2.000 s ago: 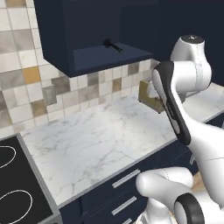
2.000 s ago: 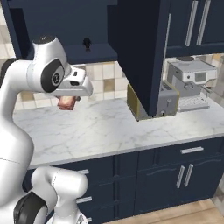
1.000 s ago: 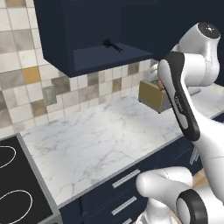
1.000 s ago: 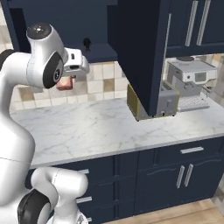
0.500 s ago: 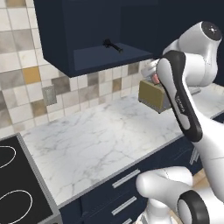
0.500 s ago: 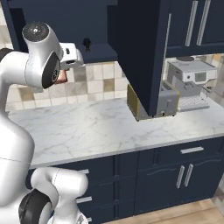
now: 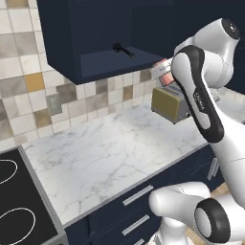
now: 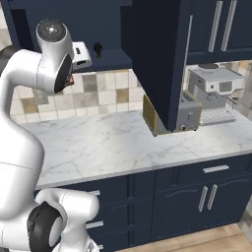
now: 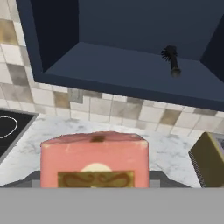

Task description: Pick up the dish brush and bar soap from the sink, and place them back in the cabinet, and close the cabinet door.

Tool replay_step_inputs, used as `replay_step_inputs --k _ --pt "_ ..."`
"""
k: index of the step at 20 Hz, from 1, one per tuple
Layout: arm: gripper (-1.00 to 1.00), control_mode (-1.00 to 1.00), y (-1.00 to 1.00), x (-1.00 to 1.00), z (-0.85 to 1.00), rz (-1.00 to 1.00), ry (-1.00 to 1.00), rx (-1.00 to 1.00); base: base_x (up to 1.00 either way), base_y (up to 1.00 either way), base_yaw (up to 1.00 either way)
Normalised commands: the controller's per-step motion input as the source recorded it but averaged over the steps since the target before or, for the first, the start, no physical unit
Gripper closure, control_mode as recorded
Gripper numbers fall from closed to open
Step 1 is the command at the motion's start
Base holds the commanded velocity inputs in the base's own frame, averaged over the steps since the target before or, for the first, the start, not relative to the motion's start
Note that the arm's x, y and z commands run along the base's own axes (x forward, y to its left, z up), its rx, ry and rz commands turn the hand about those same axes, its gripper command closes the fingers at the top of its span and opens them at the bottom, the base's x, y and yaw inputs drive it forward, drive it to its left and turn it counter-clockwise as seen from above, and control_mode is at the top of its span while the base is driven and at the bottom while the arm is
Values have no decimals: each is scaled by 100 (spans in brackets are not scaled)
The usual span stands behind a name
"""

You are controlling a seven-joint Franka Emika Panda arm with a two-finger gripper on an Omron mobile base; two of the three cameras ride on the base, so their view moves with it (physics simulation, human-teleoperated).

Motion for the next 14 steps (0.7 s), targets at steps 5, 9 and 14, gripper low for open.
replay_step_inputs --k 5,9,14 --pt "100 -100 26 28 13 7 0 2 0 0 0" --pt "100 -100 27 26 2 3 0 0 0 0 0" --pt "100 -100 21 18 0 1 -7 3 0 0 0"
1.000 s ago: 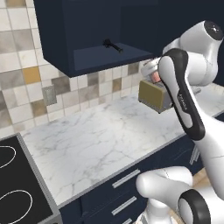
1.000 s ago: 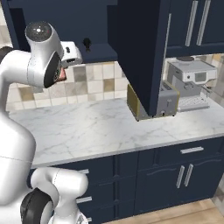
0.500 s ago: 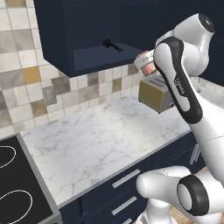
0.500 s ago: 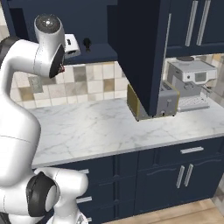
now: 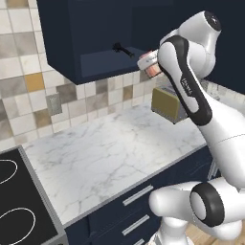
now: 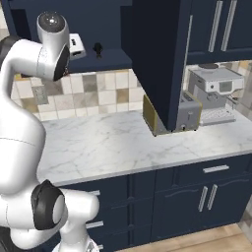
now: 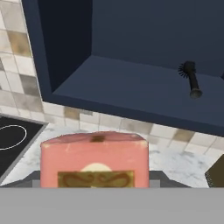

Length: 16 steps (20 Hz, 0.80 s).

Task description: Pick up the dish brush and bar soap from the sink, and place them back in the cabinet, and close the cabinet door.

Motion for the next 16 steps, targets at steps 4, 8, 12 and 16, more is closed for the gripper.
replay_step_inputs --k 4,8,12,16 --pt "100 -100 23 26 0 0 -12 3 0 0 0" --pt "100 -100 19 28 0 0 -11 7 0 0 0" --pt "100 -100 13 56 0 0 -5 7 0 0 0" --pt "100 -100 5 70 0 0 0 2 0 0 0"
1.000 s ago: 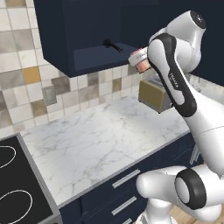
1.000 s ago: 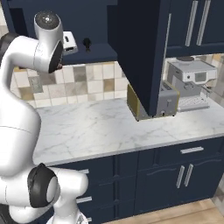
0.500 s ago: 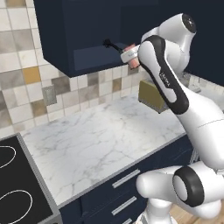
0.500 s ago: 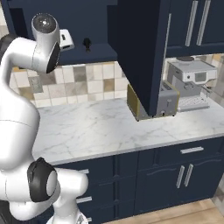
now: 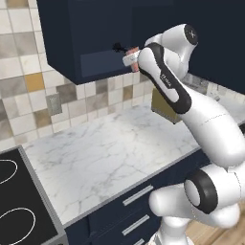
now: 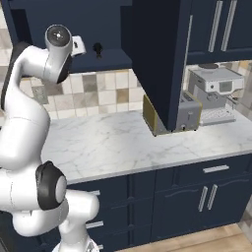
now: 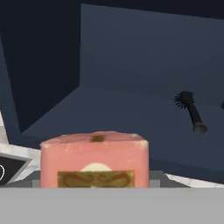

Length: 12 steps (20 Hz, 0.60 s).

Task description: Pick up the dish brush and bar soap from the sink, and place them back in the cabinet, and close the cabinet door.

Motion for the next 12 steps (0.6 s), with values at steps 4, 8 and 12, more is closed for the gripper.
replay_step_inputs --k 4,8,12 --pt "100 -100 7 74 0 0 0 0 0 0 0" --pt "100 -100 27 58 -6 0 0 0 0 0 0" --pt "100 -100 30 53 -11 0 0 0 0 0 0"
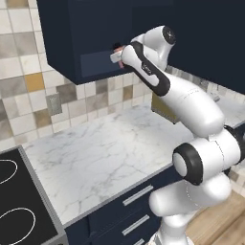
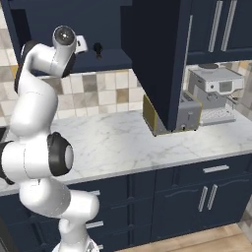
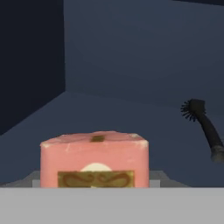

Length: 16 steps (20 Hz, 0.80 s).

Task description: Pick up the dish brush and bar soap from the sink, and place them back in the cabinet, and close the cabinet door.

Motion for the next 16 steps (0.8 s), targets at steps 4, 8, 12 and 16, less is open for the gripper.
replay_step_inputs --k 4,8,12,16 --pt "100 -100 28 52 -13 0 0 0 0 0 0" --pt "100 -100 26 57 -11 0 0 0 0 0 0" --pt "100 -100 27 49 -19 0 0 0 0 0 0" --pt "100 -100 24 30 -29 0 0 0 0 0 0"
